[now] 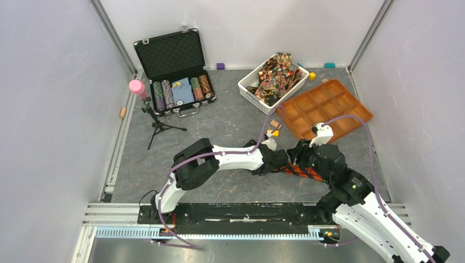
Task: Roll the ties
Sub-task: Roll the tie at the center of the board.
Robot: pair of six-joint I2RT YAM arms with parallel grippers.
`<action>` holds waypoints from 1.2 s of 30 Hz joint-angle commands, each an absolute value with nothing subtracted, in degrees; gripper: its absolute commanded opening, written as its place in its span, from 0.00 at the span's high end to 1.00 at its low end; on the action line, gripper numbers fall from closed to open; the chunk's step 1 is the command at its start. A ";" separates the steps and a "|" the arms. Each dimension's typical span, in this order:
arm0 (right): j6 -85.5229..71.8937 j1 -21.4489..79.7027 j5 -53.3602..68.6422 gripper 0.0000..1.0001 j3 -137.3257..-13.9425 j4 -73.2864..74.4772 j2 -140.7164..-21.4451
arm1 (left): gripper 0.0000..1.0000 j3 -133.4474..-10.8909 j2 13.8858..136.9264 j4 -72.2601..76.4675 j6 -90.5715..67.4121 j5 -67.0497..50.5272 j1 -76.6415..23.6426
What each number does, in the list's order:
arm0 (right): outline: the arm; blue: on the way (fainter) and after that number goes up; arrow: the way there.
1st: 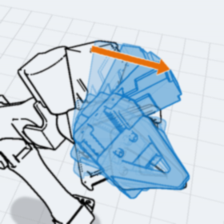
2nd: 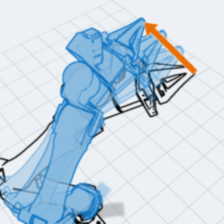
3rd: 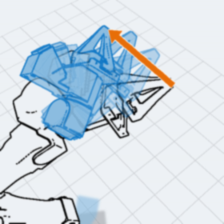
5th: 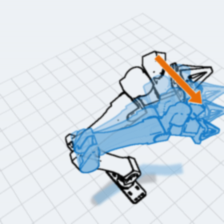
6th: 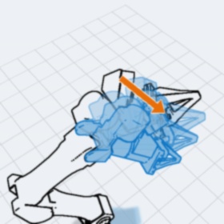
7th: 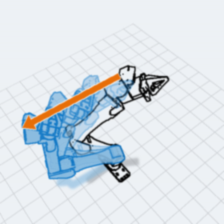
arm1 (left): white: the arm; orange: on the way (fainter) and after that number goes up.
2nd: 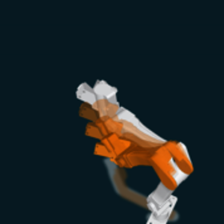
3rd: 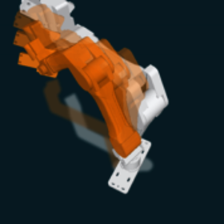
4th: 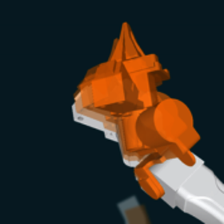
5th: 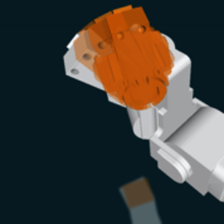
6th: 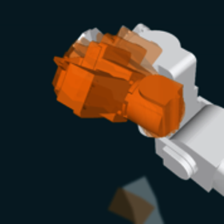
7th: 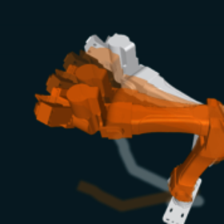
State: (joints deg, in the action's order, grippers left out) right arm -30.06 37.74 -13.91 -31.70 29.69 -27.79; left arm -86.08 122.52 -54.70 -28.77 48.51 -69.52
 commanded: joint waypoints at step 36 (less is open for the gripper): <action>-30.32 37.61 -16.34 0.47 -34.50 29.22 -27.41 | 0.46 -86.66 112.75 -51.06 -33.47 44.03 -70.00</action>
